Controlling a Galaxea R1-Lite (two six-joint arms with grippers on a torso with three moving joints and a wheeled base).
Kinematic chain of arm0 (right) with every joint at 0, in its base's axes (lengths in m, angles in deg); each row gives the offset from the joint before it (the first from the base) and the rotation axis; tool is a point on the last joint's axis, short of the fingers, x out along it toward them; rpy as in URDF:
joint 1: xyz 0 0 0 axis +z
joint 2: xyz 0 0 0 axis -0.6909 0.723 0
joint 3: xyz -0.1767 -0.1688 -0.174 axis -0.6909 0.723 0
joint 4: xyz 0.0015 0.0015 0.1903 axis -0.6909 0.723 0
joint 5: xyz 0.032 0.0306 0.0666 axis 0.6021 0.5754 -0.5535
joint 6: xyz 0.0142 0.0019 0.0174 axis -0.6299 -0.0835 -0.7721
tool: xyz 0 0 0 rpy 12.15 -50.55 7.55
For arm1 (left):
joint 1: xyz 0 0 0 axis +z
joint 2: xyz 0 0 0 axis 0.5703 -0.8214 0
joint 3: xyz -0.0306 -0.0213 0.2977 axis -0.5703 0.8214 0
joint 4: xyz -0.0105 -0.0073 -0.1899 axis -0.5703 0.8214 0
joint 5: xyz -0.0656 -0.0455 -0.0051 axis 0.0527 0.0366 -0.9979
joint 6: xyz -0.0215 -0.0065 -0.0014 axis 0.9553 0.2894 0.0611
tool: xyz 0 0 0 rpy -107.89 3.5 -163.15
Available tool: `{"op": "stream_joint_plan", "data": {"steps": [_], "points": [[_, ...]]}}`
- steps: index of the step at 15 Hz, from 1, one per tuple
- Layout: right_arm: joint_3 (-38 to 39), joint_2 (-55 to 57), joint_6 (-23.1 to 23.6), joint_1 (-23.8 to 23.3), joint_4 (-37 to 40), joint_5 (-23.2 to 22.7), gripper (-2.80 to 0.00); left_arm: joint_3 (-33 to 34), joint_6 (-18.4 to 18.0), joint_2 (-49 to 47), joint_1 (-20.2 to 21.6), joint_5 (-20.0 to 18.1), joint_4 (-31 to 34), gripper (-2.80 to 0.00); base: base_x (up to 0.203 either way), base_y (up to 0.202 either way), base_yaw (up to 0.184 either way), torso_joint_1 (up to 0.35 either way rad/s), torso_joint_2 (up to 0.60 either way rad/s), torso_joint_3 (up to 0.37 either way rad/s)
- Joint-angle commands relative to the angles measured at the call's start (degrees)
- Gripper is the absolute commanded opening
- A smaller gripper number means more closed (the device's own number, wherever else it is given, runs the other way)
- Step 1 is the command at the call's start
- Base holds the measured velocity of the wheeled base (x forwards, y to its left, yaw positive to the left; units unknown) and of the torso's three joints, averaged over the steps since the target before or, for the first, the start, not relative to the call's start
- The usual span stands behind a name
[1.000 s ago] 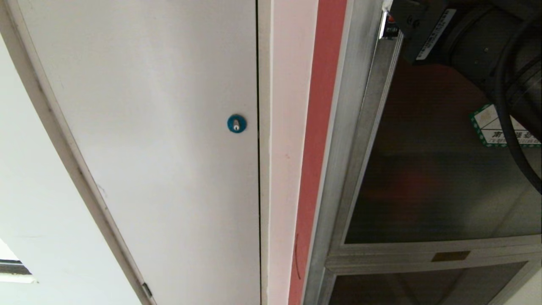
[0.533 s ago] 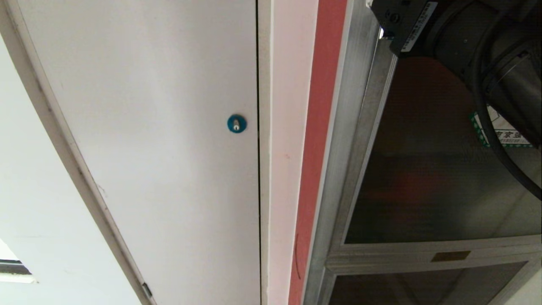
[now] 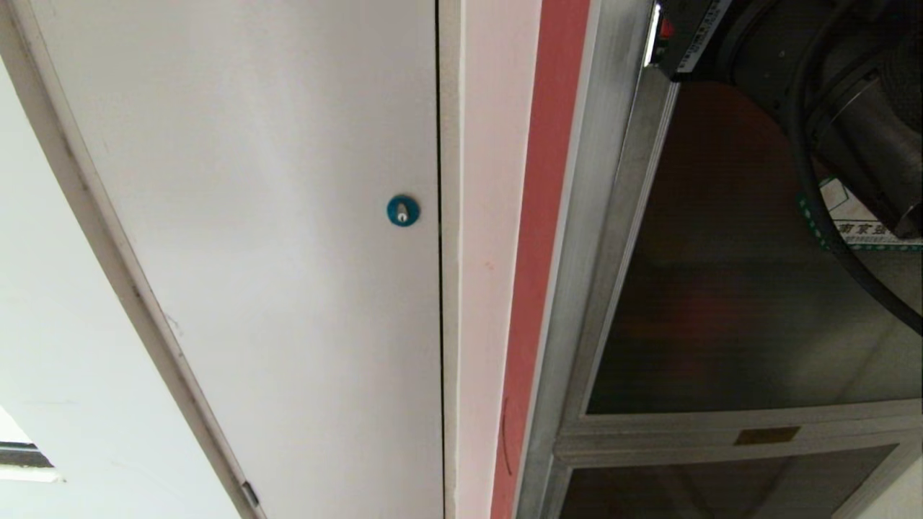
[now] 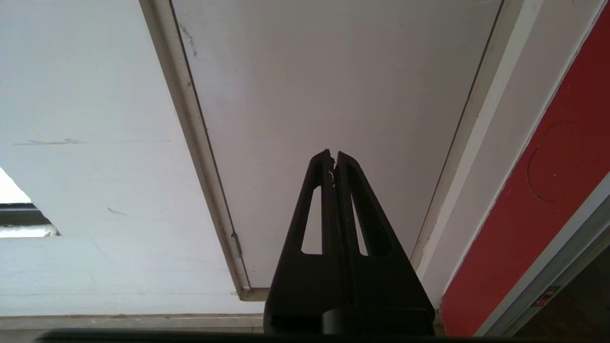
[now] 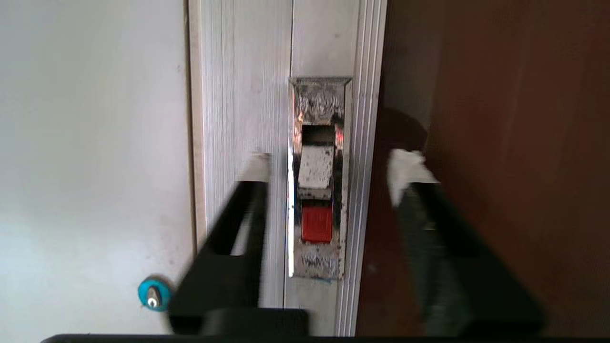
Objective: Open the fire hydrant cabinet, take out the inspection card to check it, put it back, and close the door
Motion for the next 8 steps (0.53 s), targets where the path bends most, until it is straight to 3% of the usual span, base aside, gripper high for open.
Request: {"op": "stream_joint_plan", "data": {"steps": [1, 8], "points": [[-0.80, 1.16, 0.08, -0.17, -0.15, 0.09, -2.80, -0.05, 0.01, 0.00, 0.00, 0.04, 0.00, -2.80, 0.000, 0.000, 0.000, 0.000, 0.00, 0.000], [-0.81, 0.40, 0.08, -0.23, 0.08, 0.17, -2.80, 0.00, 0.01, 0.00, 0.00, 0.04, 0.00, -2.80, 0.000, 0.000, 0.000, 0.000, 0.00, 0.000]]}}
